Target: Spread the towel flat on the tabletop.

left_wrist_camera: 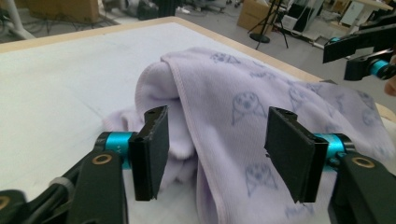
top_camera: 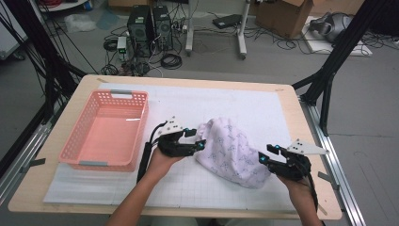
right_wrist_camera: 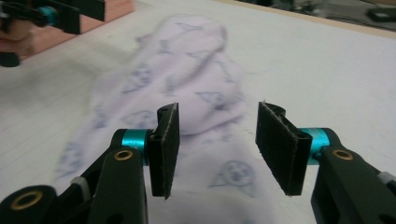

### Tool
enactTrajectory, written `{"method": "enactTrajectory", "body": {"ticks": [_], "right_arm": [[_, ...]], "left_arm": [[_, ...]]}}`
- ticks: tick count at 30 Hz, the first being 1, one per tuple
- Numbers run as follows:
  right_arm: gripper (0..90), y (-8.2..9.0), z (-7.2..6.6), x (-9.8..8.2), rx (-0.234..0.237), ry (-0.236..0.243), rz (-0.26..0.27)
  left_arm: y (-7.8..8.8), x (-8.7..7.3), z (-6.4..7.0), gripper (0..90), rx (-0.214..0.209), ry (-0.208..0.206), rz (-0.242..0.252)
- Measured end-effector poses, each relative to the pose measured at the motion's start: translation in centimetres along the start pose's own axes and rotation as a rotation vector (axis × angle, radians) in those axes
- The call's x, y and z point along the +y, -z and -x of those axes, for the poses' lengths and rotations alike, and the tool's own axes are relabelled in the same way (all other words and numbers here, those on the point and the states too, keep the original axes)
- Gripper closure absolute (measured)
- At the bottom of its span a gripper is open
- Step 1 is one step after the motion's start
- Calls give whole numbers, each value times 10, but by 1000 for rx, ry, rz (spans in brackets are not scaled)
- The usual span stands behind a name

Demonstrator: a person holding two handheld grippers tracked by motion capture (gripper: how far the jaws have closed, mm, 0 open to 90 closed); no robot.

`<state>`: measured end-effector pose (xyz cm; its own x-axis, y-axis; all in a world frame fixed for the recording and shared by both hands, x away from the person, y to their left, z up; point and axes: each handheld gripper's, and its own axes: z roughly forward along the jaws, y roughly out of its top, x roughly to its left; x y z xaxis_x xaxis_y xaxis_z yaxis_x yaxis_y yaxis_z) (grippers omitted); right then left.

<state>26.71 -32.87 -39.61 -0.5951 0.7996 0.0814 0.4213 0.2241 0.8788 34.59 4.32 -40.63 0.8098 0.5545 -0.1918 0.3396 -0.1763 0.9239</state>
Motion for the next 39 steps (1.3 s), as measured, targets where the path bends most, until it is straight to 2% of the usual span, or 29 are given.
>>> {"method": "enactTrajectory", "body": {"ticks": [4,7,11,12,13,15,17,20,22,24,27,30,31,32,34,35,39], "right_arm": [[471,-11,13,-5,-54,-51,-34],[469,-17,20,-6,-75,-64,-50],[463,-21,26,-9,-95,-77,-57],[462,-21,27,-9,-95,-83,-58],[461,-22,28,-10,-94,-91,-60],[457,-23,29,-12,-91,-92,-61],[458,-23,29,-11,-89,-97,-64],[457,-25,32,-7,-91,-112,-51],[453,-30,33,-2,-88,-121,-52],[451,-39,33,3,-80,-109,-62],[424,-57,29,9,26,-143,-72],[436,-77,19,10,154,-149,-123],[470,-82,15,9,179,-132,-147],[546,-85,10,9,191,-107,-177],[848,-86,1,9,223,-31,-211],[867,-83,-4,9,200,15,-198],[878,-62,-10,12,192,75,-140]], "left_arm": [[-28,8,-1,346,-4,8,-45],[-45,9,-2,322,20,20,-67],[-61,5,1,338,2,27,-111],[-64,3,2,397,-9,23,-124],[-65,3,4,503,-15,10,-139],[-64,3,8,762,-36,-28,-150],[-58,6,11,838,-47,-58,-135],[-41,8,15,850,-63,-62,-93],[-30,7,16,850,-72,-83,-106],[-18,4,17,850,-72,-97,-106],[-2,-4,17,850,-76,-80,-95],[12,-14,16,849,-74,-63,-85],[17,-17,16,849,-72,-68,-91],[22,-21,16,849,-66,-72,-94],[30,-27,16,849,-65,-58,-90],[35,-30,16,850,-60,-59,-90],[48,-41,16,850,-66,-42,-97]]}}
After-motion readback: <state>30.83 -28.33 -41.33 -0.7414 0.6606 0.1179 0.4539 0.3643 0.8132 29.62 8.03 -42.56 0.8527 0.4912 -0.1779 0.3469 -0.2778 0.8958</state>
